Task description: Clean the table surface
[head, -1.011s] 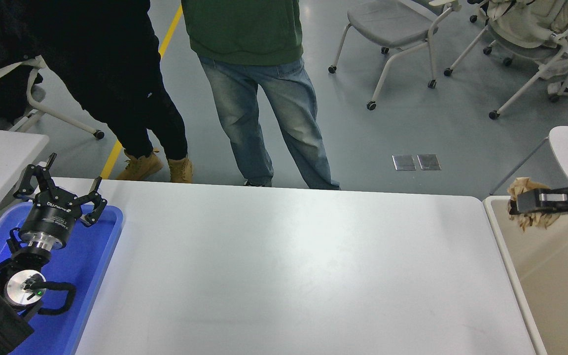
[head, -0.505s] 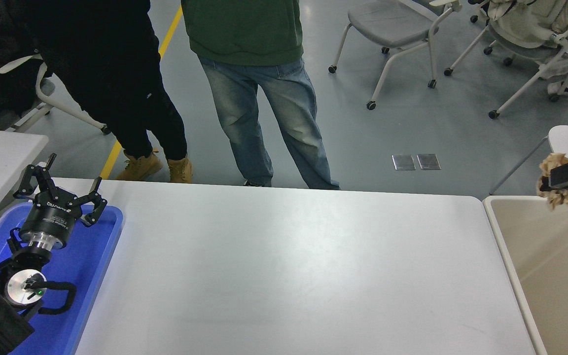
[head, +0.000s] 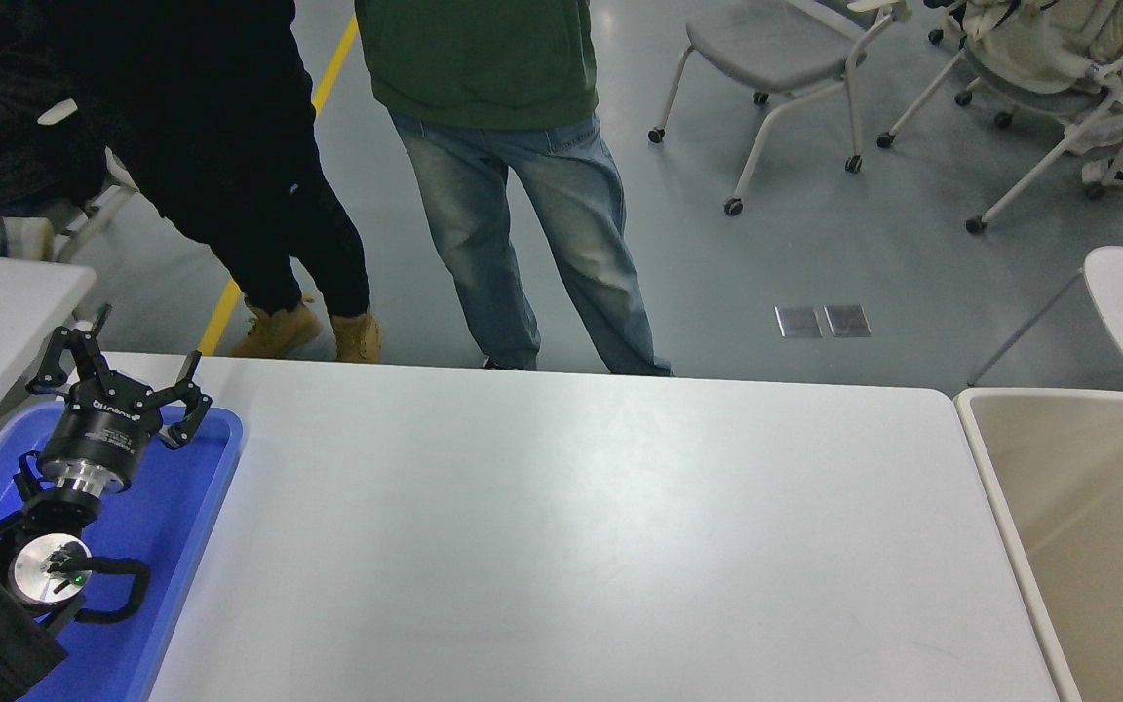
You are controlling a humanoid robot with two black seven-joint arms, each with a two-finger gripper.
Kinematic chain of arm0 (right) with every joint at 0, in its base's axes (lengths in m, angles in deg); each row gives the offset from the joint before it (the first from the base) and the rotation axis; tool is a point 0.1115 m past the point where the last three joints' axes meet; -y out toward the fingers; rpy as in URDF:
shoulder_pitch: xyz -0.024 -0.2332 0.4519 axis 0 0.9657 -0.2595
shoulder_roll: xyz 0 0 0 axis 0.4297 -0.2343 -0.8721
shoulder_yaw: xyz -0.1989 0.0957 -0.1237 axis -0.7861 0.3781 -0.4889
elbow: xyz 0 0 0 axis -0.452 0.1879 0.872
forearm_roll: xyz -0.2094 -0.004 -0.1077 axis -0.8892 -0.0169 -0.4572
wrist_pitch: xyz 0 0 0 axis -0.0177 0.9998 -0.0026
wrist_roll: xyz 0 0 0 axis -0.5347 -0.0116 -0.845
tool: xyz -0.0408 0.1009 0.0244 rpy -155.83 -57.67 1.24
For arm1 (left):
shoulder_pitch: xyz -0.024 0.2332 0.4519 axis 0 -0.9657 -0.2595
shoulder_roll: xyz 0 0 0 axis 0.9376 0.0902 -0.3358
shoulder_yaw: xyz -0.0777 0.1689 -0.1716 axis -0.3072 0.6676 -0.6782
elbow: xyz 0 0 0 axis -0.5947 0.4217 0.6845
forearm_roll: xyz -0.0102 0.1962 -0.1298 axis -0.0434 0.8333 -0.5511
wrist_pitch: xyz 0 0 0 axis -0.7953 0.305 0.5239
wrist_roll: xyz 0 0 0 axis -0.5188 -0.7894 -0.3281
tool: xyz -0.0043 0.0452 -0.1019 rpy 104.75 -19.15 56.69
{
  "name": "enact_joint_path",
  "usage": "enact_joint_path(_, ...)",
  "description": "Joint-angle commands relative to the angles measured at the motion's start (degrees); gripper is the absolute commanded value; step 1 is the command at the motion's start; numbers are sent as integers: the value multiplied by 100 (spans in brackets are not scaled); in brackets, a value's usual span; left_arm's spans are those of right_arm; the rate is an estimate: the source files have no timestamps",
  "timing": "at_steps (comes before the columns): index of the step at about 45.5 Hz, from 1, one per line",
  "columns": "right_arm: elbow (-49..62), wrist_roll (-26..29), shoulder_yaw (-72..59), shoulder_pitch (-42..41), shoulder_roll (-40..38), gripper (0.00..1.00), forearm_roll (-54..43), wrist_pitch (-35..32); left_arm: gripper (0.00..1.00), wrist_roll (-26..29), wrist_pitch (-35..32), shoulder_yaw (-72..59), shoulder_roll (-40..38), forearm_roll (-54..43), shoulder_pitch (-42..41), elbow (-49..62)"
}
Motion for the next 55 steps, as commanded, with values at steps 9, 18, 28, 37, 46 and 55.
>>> enact_joint_path(9, 2742, -541, 43, 1605, 2485, 0, 219, 1654, 100, 0, 0, 0, 0, 0, 1, 3)
enact_joint_path(18, 3604, -664, -10, 2044, 3224, 0, 219, 2049, 100, 0, 0, 0, 0, 0, 1, -6)
enact_joint_path(28, 4316, -655, -80, 2343, 3910, 0, 219, 2436, 100, 0, 0, 0, 0, 0, 1, 3)
enact_joint_path(37, 4738, -603, -308, 2581, 4314, 0, 210, 2498, 100, 0, 0, 0, 0, 0, 1, 3)
enact_joint_path(46, 5064, -594, -854, 2695, 4622, 0, 219, 2515, 100, 0, -9, 0, 0, 0, 1, -6)
enact_joint_path(55, 5072, -541, -819, 2695, 4622, 56, 228, 2533, 100, 0, -9, 0, 0, 0, 1, -6)
